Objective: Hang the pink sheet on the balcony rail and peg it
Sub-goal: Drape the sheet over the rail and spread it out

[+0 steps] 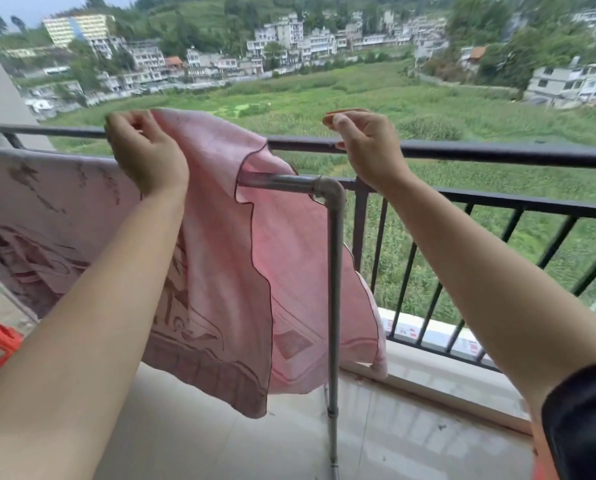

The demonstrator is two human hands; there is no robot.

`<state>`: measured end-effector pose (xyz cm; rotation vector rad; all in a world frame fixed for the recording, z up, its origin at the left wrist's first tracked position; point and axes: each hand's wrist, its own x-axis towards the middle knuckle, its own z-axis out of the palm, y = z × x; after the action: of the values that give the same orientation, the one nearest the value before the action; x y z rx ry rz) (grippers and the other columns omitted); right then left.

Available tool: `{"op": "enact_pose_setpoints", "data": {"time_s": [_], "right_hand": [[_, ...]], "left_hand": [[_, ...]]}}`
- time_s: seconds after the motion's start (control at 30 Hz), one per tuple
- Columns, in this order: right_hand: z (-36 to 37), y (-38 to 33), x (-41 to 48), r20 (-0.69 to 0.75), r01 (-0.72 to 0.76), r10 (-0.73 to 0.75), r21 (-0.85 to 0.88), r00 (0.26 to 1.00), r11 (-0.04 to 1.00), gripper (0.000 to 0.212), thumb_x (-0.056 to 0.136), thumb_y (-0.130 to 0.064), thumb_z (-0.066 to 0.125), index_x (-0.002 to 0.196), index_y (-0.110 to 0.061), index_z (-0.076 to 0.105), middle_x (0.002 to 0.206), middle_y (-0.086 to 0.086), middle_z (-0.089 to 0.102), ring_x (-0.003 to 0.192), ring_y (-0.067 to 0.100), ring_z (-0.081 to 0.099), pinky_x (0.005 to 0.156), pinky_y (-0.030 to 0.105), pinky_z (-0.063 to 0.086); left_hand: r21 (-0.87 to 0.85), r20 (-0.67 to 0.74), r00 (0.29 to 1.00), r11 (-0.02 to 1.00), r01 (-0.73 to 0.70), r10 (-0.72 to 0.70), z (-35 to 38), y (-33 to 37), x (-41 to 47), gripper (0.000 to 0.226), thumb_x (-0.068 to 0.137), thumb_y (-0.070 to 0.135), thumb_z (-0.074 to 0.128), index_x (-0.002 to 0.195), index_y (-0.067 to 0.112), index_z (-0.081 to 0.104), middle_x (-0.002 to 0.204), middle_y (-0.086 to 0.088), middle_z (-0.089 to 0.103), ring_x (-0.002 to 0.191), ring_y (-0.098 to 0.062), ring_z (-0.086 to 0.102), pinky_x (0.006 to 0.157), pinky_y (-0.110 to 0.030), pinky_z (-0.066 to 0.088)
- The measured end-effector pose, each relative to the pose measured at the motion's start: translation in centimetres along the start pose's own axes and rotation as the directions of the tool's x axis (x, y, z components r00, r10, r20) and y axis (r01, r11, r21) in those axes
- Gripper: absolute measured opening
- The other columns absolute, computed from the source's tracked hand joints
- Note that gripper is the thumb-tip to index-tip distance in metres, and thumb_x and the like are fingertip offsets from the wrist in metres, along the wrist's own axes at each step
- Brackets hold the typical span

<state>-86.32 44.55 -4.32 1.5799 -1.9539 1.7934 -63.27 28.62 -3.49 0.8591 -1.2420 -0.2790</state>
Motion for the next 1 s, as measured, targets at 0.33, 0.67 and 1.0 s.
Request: {"op": "enact_pose_setpoints", "data": {"time_s": [0.33,0.67,1.0], "right_hand": [[10.8,0.7,-12.9,0.411,-0.026,0.209,-0.409,0.887,0.912,0.045,0.09,-0.052,0.059,0.097,-0.008,0.07,0.087,0.011,0.072,0.08,0.026,0.064,0.077,0.037,0.053],[17.1,5.1,-17.3,0.452,-0.588,0.533,-0.024,0.715,0.809,0.046,0.098,-0.05,0.039,0.095,-0.014,0.067,0.092,0.006,0.069,0.085,0.025,0.064,0.078,0.04,0.051],[11.7,3.7,-18.5,-0.139,-0.28,0.262,-0.134,0.955,0.951,0.029,0.1,-0.024,0.053,0.074,-0.01,0.056,0.057,-0.006,0.05,0.049,0.006,0.039,0.051,0.033,0.032]], "left_hand": [[0.318,0.635,0.765,0.939,-0.129,-0.11,-1.3,-5.4,-1.5,0.031,0.101,0.036,0.043,0.104,0.011,0.061,0.105,-0.01,0.067,0.1,-0.028,0.06,0.076,-0.03,0.037],[0.287,0.76,0.644,0.843,-0.455,0.089,-1.0,-8.8,2.5,0.035,0.1,0.021,0.042,0.125,0.006,0.062,0.131,-0.017,0.059,0.121,-0.036,0.052,0.105,-0.044,0.04],[0.501,0.543,0.84,0.809,-0.308,-0.016,-0.6,-10.6,6.1,0.029,0.096,0.011,0.042,0.109,-0.006,0.062,0.115,-0.031,0.057,0.109,-0.045,0.053,0.091,-0.049,0.045]]}}
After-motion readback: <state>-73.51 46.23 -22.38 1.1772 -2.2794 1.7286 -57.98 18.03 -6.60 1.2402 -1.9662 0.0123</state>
